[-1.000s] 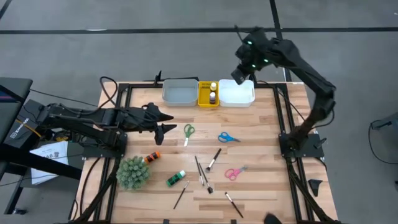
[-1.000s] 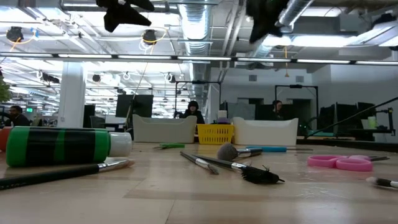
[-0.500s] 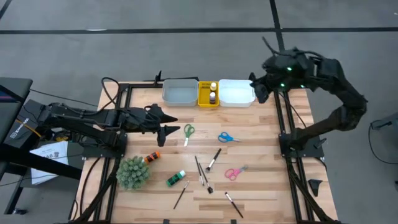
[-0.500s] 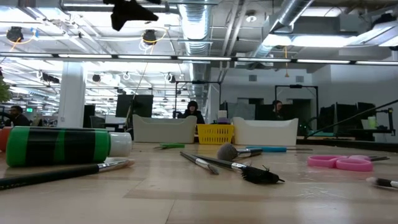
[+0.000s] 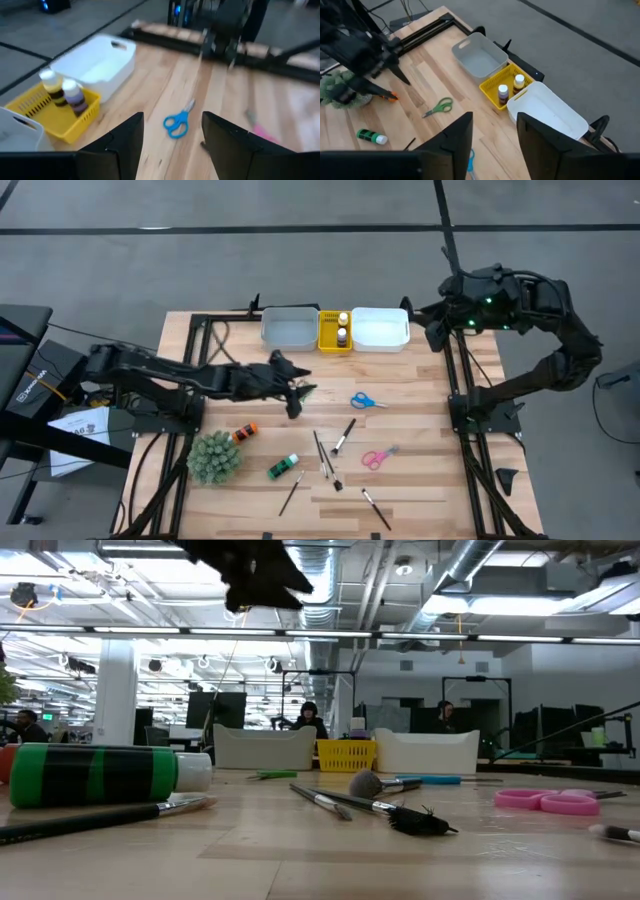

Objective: Pick & Place Paint Supplies
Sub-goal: Put the green scissors into the gray bin

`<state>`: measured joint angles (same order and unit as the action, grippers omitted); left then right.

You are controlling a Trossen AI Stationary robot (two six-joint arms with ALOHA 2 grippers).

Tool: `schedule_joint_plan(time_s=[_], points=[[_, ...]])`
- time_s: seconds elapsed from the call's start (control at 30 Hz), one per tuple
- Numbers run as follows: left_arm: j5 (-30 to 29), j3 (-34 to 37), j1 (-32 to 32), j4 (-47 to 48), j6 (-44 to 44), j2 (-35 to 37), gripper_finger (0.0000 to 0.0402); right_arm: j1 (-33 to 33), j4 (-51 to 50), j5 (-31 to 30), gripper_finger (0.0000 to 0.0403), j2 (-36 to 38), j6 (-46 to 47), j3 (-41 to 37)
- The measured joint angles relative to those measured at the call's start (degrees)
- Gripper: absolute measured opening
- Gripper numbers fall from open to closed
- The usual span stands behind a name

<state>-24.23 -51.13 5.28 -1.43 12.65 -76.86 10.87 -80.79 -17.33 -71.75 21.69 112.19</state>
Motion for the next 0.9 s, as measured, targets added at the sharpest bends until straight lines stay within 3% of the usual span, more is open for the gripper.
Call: schedule_joint_plan(time_s=[0.2, 0.47, 0.8, 0.9], points=[[-0.1, -0.3, 0.0, 0.3, 1.3, -9.4, 0.019, 0.0, 0.0, 0.2, 0.0149, 0.1, -2.0, 0.0], [-0.3, -0.3, -0.4, 0.6, 1.2, -18.7, 0.0152, 0.0, 0.0, 0.3, 0.0149, 0.0, -2.2, 0.0], [0.0, -0.3, -4.7, 5.9, 3.2, -22.3, 0.0128, 0.0, 0.0, 0.3, 0.0148, 0.0, -2.2, 0.0], [0.6, -0.2, -6.9, 10.0, 10.2, -20.9, 0.0127, 0.1, 0.0, 0.3, 0.0149, 0.0, -2.2, 0.0]])
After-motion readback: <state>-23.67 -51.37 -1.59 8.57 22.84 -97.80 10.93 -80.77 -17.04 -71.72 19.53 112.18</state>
